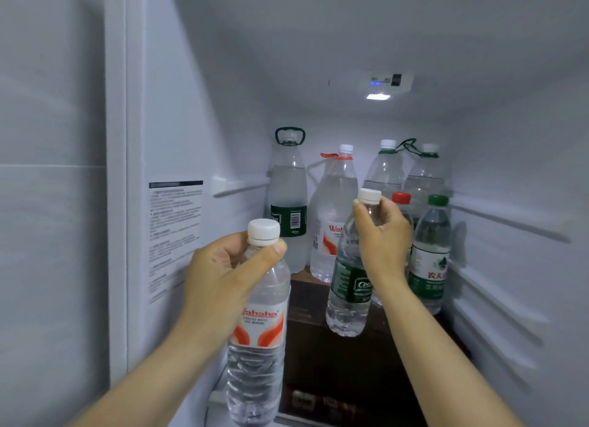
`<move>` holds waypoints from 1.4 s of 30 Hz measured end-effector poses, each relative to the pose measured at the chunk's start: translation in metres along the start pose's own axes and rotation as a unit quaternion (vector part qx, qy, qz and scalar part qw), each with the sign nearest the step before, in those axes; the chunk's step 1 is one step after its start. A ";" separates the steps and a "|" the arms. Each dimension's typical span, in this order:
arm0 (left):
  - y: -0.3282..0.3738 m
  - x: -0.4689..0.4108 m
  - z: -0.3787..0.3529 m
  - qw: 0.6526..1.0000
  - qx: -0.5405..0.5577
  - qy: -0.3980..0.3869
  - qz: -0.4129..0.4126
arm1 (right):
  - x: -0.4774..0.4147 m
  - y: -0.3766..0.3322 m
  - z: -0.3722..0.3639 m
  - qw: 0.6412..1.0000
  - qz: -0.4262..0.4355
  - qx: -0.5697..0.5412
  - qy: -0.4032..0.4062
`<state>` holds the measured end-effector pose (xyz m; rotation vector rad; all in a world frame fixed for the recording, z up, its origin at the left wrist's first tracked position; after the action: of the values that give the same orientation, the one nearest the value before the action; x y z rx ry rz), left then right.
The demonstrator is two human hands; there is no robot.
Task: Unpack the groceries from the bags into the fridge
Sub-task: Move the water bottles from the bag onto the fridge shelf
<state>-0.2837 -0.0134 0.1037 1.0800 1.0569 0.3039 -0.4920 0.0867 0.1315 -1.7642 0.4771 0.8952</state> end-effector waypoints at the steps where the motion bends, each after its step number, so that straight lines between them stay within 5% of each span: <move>1: -0.001 -0.001 -0.001 1.000 0.000 0.000 0.002 | -0.003 0.004 -0.002 1.000 -0.003 0.006 -0.005; 17: -0.014 -0.001 -0.002 1.000 0.008 -0.004 0.012 | 0.064 0.072 0.017 0.986 -0.117 0.114 -0.038; 21: -0.017 -0.002 -0.004 1.000 0.006 -0.011 0.016 | 0.065 0.066 0.026 0.972 -0.095 0.211 -0.025; 29: -0.025 -0.004 -0.006 1.000 0.002 -0.016 0.021 | 0.058 0.074 0.037 0.979 -0.103 0.173 0.029; 42: -0.038 -0.010 -0.013 1.000 -0.005 -0.013 0.024 | 0.042 0.094 0.037 0.949 -0.056 0.302 0.075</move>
<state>-0.3098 -0.0311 0.0772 1.0982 1.0071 0.3331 -0.5431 0.0907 0.0344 -1.2787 0.6614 0.4631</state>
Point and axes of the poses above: each hand's wrist, its own x-axis away from the middle knuckle, its own z-axis out of the back of the hand, y = z × x, the point moved 3 cm from there along -x, towards the middle knuckle, and after that the axes turned 11 degrees about -x, right-handed, at the moved point
